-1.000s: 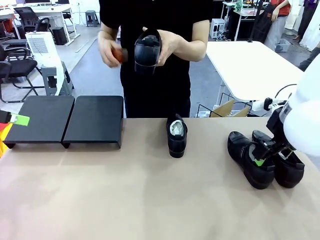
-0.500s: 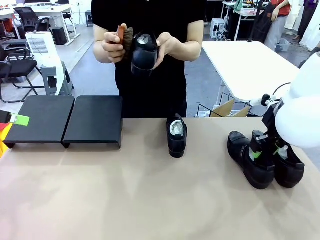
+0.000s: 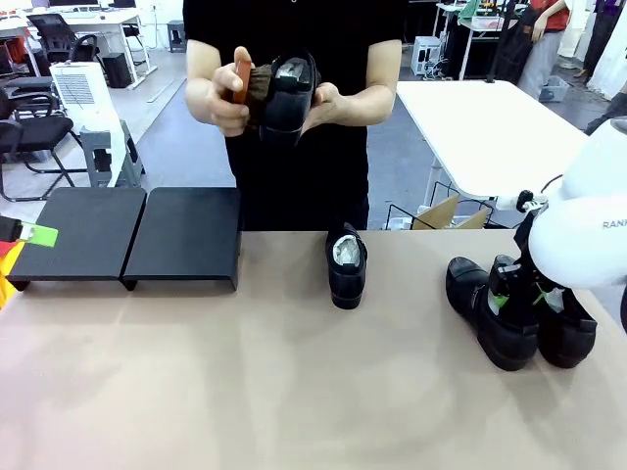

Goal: Organize the shoes by placing them on the stand.
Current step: Pick up one Shoe and place it in the middle of the table.

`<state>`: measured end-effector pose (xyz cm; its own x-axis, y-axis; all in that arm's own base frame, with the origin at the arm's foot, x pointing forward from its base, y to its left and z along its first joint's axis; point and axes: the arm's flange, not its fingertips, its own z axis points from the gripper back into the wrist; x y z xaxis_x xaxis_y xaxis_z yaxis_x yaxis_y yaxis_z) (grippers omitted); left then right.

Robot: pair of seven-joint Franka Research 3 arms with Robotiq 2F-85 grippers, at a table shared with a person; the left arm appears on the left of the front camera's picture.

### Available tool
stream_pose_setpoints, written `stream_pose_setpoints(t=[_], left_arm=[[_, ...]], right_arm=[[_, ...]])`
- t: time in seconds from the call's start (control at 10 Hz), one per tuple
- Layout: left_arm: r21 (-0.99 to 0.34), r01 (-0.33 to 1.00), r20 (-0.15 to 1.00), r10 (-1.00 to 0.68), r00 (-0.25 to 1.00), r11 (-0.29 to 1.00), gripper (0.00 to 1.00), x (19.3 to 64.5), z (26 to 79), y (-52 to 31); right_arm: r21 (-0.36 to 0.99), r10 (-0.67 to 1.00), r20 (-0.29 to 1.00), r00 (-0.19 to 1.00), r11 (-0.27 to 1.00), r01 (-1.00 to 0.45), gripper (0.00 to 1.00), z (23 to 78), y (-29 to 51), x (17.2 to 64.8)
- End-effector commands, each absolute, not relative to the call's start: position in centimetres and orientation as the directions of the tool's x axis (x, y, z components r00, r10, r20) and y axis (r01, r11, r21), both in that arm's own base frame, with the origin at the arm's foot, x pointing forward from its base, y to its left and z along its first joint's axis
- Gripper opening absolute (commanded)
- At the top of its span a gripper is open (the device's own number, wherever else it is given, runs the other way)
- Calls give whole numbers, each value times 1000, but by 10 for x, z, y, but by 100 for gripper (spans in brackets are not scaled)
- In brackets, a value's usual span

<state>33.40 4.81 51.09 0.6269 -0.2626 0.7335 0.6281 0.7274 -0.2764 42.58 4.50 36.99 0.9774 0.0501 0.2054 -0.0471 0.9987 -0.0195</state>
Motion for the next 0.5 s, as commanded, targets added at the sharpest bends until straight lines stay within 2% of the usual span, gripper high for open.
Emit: stream_pose_setpoints(t=[0.0, 0.4], left_arm=[[-276, 642, 743, -265, 615, 715, 100, 336, 511, 49], [-276, 642, 743, -265, 615, 715, 100, 336, 511, 49]], right_arm=[[-60, 27, 195, 980, 998, -15, 63, 366, 48, 434], [-70, 46, 158, 986, 997, -36, 63, 351, 47, 436]])
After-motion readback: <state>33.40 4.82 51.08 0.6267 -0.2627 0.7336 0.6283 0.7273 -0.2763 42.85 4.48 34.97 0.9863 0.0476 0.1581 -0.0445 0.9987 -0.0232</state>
